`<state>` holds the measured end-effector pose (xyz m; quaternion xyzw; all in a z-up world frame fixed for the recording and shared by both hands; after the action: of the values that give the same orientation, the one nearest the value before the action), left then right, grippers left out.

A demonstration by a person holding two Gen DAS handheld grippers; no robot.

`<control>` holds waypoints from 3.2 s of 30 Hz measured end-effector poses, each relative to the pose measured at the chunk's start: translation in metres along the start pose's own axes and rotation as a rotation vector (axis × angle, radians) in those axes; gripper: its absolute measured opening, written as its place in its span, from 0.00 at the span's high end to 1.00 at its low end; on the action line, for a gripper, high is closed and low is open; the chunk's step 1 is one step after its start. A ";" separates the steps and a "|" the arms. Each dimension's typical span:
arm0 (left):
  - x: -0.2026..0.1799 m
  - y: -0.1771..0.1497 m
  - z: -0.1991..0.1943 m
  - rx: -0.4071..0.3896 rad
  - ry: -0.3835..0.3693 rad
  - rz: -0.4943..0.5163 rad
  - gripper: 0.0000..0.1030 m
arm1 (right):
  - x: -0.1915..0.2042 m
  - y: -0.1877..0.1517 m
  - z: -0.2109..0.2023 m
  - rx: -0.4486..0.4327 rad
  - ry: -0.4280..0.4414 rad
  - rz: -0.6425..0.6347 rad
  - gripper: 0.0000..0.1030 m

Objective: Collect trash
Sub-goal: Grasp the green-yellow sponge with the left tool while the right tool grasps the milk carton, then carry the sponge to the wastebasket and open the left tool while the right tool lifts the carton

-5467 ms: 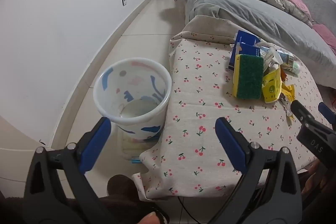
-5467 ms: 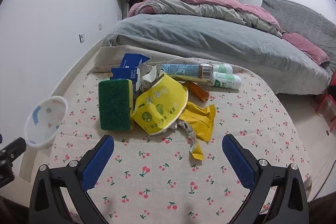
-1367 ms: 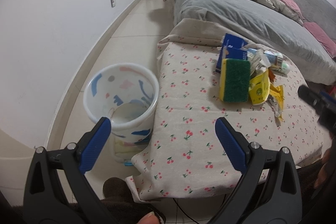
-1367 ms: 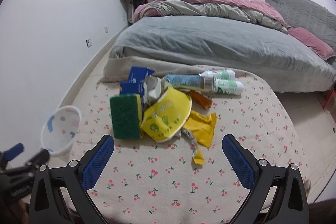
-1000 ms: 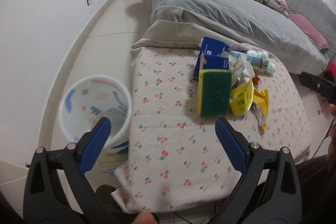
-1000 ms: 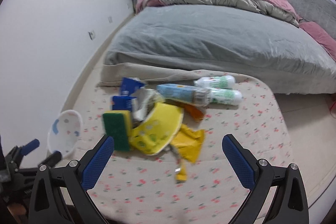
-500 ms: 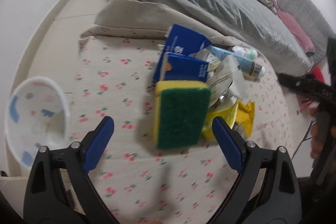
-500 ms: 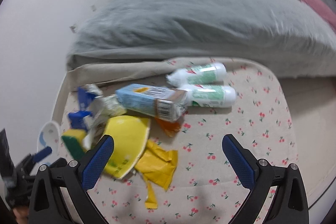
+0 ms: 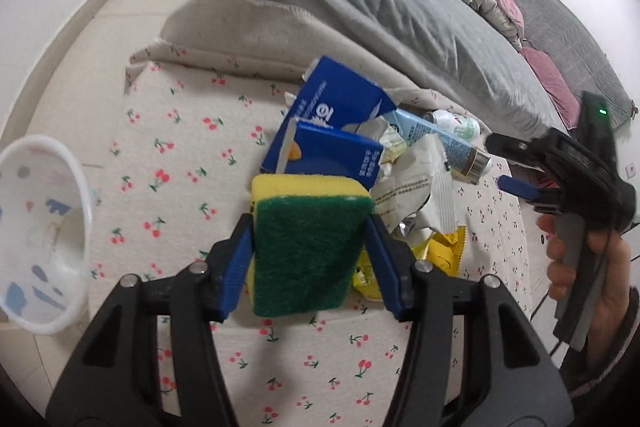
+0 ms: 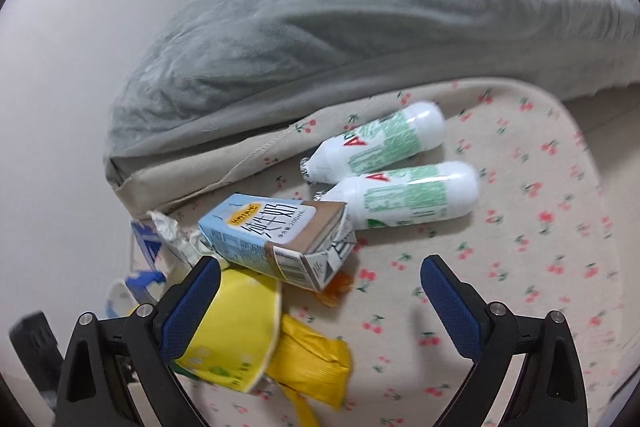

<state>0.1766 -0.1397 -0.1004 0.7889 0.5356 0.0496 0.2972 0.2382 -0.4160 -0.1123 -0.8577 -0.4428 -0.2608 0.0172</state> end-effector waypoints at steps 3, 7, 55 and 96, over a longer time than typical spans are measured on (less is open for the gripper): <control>0.002 0.000 -0.007 -0.002 -0.040 -0.010 0.72 | 0.003 0.002 0.009 0.020 0.035 0.046 0.05; 0.007 -0.002 -0.013 -0.013 -0.042 -0.014 0.74 | 0.006 0.004 0.021 0.046 0.072 0.103 0.16; 0.029 -0.007 -0.034 -0.041 -0.053 -0.003 0.71 | 0.054 -0.010 0.052 -0.088 -0.271 -0.669 0.22; 0.169 -0.044 -0.109 -0.188 0.074 -0.250 0.71 | 0.139 -0.047 -0.120 -0.367 0.038 -0.576 0.45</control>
<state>0.1685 0.0641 -0.0744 0.6824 0.6331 0.0912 0.3538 0.2155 -0.3147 0.0463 -0.6813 -0.6120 -0.3464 -0.2033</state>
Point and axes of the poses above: each gripper's, at about its wrist camera, not at the fingertips, and z roughly the way its jaws point, x to its left, y to its top, the point moved 9 cm from there along z, roughly the way its jaws point, and after that the axes turned 13 degrees about z, right-handed, at the moved point
